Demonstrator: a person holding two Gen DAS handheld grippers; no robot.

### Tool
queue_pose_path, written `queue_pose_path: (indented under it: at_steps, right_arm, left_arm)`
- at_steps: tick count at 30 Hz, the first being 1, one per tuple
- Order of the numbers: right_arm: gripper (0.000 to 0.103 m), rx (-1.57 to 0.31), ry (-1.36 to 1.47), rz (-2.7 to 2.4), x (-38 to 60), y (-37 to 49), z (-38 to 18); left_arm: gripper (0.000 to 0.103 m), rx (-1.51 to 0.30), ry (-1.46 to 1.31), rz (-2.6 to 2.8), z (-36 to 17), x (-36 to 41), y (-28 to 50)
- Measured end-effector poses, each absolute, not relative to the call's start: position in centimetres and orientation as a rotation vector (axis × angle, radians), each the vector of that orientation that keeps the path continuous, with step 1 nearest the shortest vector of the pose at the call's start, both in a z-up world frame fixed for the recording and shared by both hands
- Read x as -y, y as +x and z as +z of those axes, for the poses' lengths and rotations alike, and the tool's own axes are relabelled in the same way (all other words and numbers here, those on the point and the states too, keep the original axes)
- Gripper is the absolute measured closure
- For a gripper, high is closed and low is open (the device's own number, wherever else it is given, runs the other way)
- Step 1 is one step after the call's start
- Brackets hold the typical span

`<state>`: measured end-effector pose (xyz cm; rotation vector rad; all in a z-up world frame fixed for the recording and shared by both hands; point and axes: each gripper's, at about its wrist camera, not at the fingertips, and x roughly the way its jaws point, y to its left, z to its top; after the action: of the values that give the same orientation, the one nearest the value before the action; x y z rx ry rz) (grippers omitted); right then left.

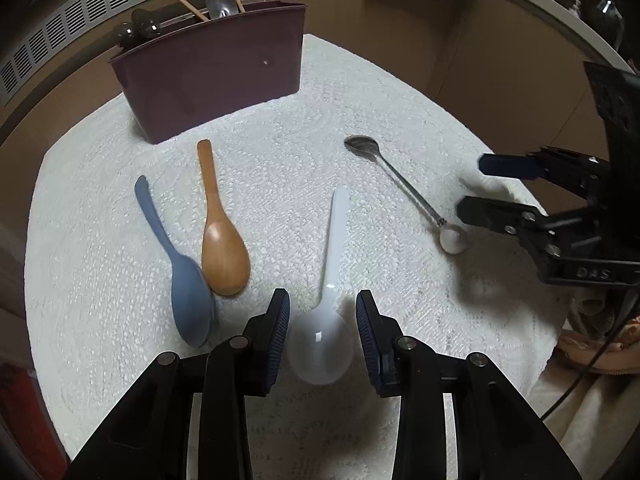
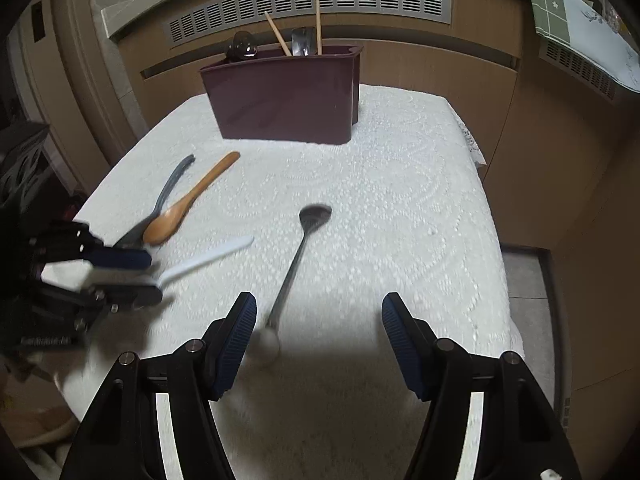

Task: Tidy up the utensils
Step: 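Grasp the white plastic spoon with the left tool while the right tool lifts the ball-end spoon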

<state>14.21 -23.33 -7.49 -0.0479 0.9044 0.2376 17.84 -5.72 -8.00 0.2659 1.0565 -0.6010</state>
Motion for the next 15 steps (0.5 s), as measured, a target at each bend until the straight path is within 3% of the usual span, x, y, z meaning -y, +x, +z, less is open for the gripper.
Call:
queue_pose_path:
  at_steps: [7, 9, 13, 15]
  right_arm:
    - [0.041, -0.909, -0.022, 0.285, 21.6, 11.7, -8.2]
    - [0.053, -0.912, -0.038, 0.274, 20.7, 12.2, -8.6]
    - [0.069, -0.935, -0.086, 0.261, 19.0, 13.7, -9.7]
    - [0.083, -0.914, -0.143, 0.237, 18.4, 13.7, -9.5]
  left_arm:
    - [0.053, -0.975, 0.164, -0.487, -8.0, 2.9, 15.0]
    - [0.05, -0.948, 0.121, -0.437, -8.0, 2.0, 14.3]
    - [0.049, -0.944, 0.054, -0.409, -7.8, 0.5, 12.9]
    - [0.049, -0.951, 0.043, -0.405, -8.1, 0.4, 12.7]
